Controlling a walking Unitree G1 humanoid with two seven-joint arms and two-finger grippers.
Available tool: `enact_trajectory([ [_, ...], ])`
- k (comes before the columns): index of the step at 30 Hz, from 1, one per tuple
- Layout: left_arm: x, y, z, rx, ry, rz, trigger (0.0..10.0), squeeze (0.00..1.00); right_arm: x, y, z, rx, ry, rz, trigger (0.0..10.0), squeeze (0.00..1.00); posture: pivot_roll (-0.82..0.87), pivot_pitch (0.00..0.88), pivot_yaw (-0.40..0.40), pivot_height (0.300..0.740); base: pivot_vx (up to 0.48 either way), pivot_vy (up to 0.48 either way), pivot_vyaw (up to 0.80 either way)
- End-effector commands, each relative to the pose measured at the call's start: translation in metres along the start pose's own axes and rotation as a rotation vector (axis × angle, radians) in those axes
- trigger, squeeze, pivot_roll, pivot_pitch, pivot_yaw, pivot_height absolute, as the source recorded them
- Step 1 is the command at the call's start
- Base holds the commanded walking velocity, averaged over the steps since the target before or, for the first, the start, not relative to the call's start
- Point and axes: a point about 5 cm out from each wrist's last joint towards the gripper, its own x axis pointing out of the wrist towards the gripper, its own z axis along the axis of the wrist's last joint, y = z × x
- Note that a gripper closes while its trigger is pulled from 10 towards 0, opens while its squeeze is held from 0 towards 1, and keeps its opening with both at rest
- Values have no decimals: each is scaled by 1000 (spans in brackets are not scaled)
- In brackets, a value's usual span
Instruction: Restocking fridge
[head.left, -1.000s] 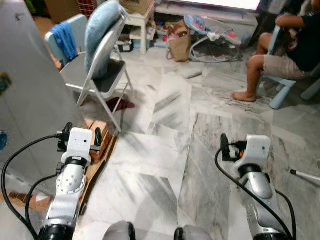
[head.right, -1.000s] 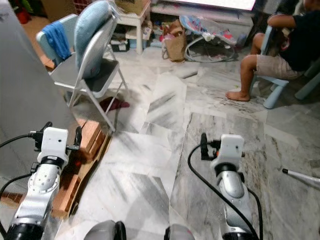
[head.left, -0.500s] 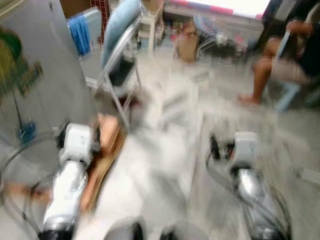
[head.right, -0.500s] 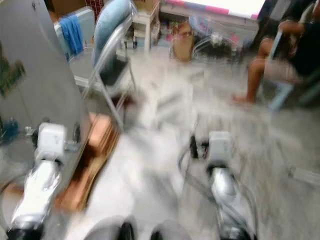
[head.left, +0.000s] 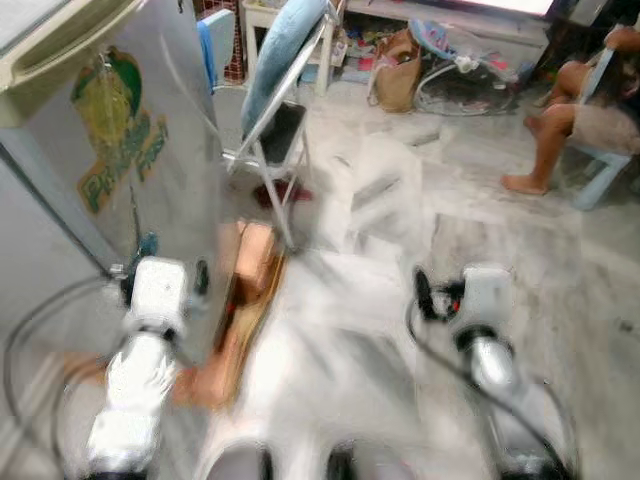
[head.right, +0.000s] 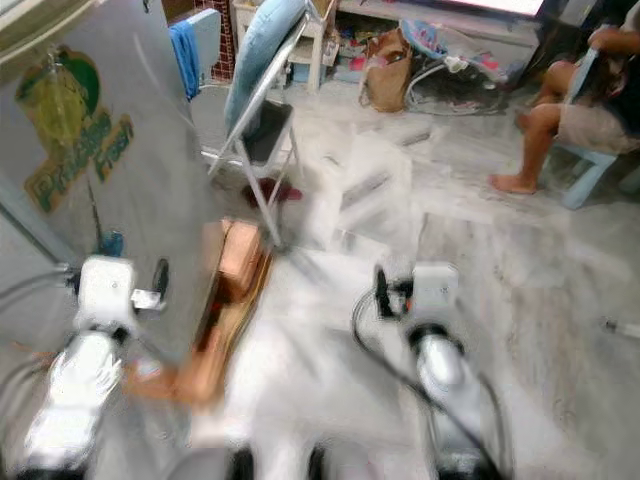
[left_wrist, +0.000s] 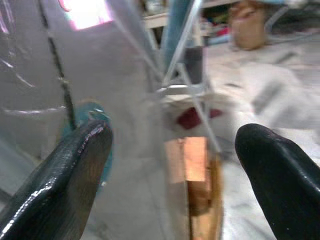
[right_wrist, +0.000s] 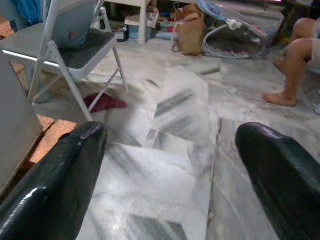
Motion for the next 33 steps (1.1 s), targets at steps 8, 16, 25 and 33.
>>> enact_trajectory([
  [8,-11,1,1,3,2,-43,10000,0,2,-1,3,-7,-5,2,10000,0,50,138,-83,740,0,0,0],
  [16,-25,4,-7,-23,30,-63,10000,0,1,-5,2,-17,7,-3,10000,0,49,136,-88,740,0,0,0],
  [25,-26,4,-9,-35,45,-55,10000,0,1,-6,1,-25,14,-2,10000,0,48,136,-92,740,-27,0,0],
  [33,-21,12,-7,-28,44,-32,10000,0,2,-6,2,-25,18,-1,10000,0,42,154,-89,740,-249,255,0],
])
